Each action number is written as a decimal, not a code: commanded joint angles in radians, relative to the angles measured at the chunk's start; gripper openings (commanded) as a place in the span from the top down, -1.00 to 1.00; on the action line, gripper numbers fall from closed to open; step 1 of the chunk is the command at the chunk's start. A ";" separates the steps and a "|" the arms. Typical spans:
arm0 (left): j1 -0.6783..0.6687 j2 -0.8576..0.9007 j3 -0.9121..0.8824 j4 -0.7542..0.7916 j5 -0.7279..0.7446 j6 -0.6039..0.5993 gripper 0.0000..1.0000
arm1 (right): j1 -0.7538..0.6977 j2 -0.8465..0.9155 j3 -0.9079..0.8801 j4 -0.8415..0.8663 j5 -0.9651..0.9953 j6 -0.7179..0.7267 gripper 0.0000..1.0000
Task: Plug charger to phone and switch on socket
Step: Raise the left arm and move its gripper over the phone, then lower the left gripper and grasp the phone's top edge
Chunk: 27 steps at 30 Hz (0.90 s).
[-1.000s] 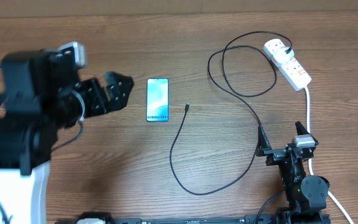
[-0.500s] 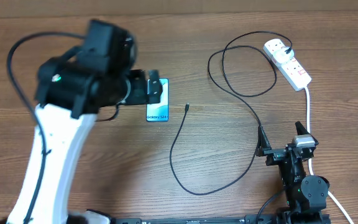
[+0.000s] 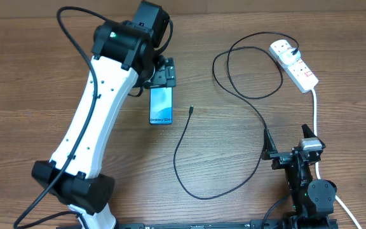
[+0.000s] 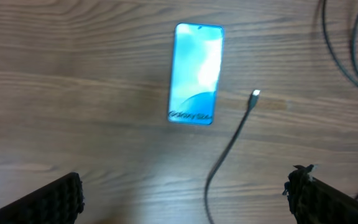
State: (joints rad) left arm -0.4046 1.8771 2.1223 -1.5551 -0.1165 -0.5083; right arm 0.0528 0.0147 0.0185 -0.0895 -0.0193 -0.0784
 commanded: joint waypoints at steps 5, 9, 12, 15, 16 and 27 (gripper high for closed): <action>-0.002 0.085 0.021 0.057 0.136 -0.023 -1.00 | -0.004 -0.011 -0.010 0.005 0.003 -0.001 -1.00; 0.000 0.144 0.021 0.078 0.131 -0.023 -1.00 | -0.004 -0.011 -0.010 0.005 0.003 -0.001 -1.00; 0.000 0.197 0.021 0.091 0.087 -0.023 -1.00 | -0.004 -0.011 -0.010 0.005 0.003 -0.001 -1.00; 0.000 0.243 0.021 0.099 0.032 -0.023 -1.00 | -0.004 -0.011 -0.010 0.005 0.003 -0.001 -1.00; 0.001 0.258 0.021 0.103 0.018 -0.023 -0.99 | -0.004 -0.011 -0.010 0.005 0.003 -0.001 -1.00; 0.031 0.400 0.021 0.137 0.119 0.153 -0.99 | -0.004 -0.011 -0.010 0.005 0.003 -0.001 -1.00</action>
State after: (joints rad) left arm -0.3882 2.2433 2.1231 -1.4197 -0.0601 -0.4625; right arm 0.0528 0.0147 0.0185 -0.0895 -0.0193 -0.0784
